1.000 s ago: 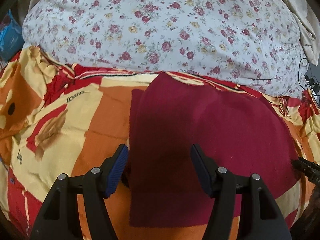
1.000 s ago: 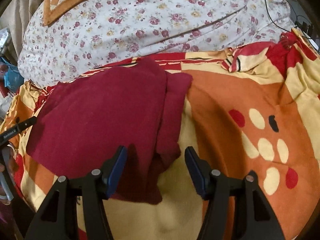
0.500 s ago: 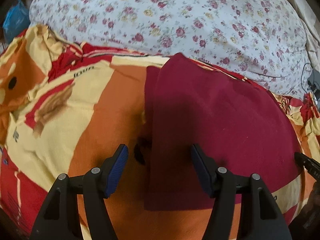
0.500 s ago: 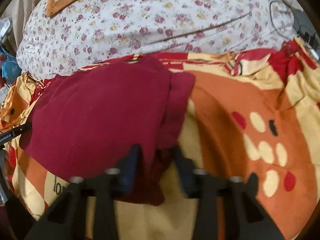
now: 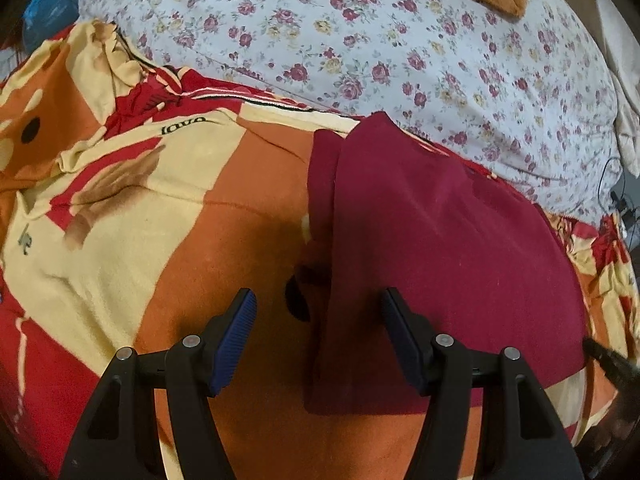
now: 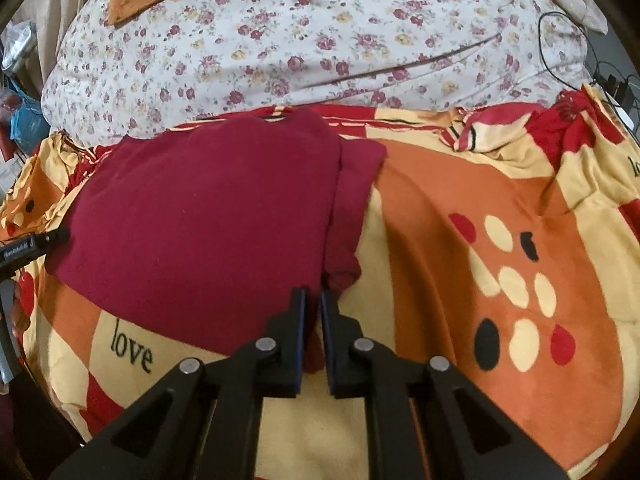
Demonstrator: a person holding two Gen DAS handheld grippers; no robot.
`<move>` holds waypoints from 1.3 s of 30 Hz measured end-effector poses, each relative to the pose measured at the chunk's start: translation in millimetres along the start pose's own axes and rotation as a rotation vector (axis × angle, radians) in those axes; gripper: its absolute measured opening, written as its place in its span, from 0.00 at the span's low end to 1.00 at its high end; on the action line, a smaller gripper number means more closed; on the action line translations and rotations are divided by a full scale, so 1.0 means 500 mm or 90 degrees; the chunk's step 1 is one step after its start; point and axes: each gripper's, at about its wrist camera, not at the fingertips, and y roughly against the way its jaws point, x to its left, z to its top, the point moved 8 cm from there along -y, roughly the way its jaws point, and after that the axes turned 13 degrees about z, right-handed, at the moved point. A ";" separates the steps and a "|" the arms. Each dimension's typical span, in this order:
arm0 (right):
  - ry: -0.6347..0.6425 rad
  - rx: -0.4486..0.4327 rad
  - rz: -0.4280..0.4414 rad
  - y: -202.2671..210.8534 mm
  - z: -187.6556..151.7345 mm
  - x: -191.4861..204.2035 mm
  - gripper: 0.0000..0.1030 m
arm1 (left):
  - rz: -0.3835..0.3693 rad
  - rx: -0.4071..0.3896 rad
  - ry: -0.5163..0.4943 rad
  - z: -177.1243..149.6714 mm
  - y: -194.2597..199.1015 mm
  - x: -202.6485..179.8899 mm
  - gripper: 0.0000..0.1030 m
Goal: Fold small clothes
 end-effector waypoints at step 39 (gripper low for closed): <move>0.083 -0.053 0.110 -0.234 0.134 0.228 0.43 | -0.024 -0.024 -0.007 0.016 -0.029 -0.012 0.58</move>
